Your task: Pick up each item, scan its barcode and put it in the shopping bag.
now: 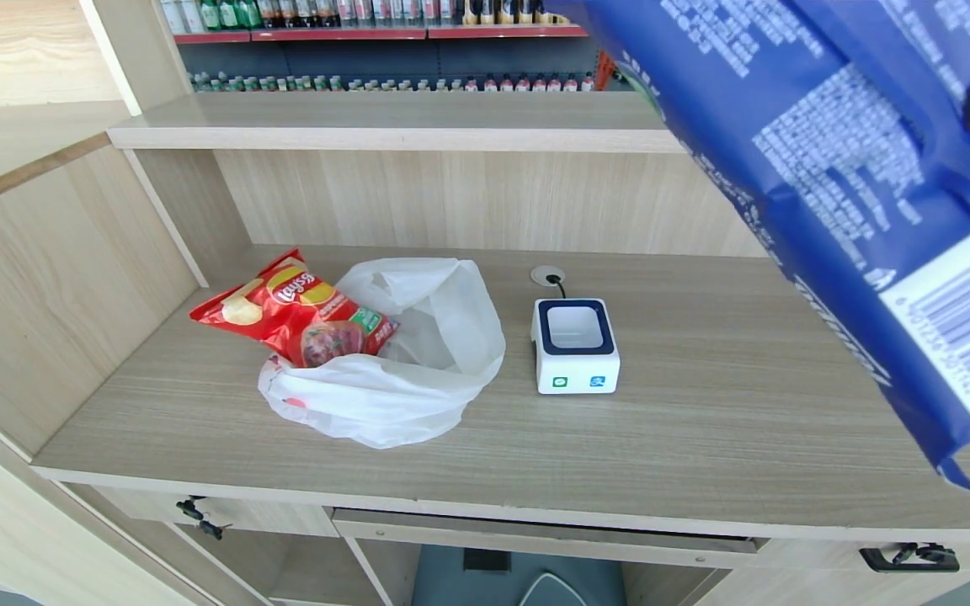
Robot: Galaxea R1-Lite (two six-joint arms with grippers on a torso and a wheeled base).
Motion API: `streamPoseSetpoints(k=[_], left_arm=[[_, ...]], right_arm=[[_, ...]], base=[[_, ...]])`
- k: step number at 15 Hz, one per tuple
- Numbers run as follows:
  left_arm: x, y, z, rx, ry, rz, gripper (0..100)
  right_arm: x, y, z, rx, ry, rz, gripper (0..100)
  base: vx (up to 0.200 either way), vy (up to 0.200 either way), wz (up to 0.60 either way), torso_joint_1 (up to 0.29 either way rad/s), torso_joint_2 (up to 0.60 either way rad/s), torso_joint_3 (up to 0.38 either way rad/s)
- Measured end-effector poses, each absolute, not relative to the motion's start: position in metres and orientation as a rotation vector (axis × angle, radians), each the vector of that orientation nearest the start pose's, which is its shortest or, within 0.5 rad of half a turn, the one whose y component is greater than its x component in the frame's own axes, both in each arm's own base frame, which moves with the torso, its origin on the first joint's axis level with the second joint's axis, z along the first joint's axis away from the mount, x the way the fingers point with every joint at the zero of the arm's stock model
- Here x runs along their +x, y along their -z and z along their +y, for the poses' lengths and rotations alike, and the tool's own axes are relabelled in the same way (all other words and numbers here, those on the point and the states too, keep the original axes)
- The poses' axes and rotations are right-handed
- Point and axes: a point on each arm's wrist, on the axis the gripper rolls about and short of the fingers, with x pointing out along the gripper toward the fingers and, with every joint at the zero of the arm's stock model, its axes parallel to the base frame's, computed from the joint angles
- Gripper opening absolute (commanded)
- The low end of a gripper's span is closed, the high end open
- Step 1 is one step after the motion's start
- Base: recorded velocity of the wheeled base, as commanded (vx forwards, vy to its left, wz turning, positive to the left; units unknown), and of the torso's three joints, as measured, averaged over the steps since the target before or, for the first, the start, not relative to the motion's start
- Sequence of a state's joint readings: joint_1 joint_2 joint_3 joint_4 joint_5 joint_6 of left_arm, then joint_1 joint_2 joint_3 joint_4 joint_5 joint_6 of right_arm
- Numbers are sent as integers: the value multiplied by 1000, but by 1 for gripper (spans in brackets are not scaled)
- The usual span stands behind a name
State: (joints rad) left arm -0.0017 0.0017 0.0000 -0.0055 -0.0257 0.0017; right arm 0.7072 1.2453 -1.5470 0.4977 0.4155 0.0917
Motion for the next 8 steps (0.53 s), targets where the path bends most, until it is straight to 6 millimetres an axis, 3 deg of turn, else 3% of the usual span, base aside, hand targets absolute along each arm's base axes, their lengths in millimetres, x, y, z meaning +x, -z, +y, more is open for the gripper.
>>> streamPoseSetpoints(k=[3, 8], left_arm=[[-23, -76, -1, 2, 27, -4, 0], [-23, -76, -1, 2, 27, -4, 0]], right_arm=[[112, -384, 90, -178, -1026, 86, 0], [131, -382, 85, -229, -914, -133, 0]], base=[[0, 0, 0, 0, 0, 0], [0, 0, 0, 0, 0, 0]])
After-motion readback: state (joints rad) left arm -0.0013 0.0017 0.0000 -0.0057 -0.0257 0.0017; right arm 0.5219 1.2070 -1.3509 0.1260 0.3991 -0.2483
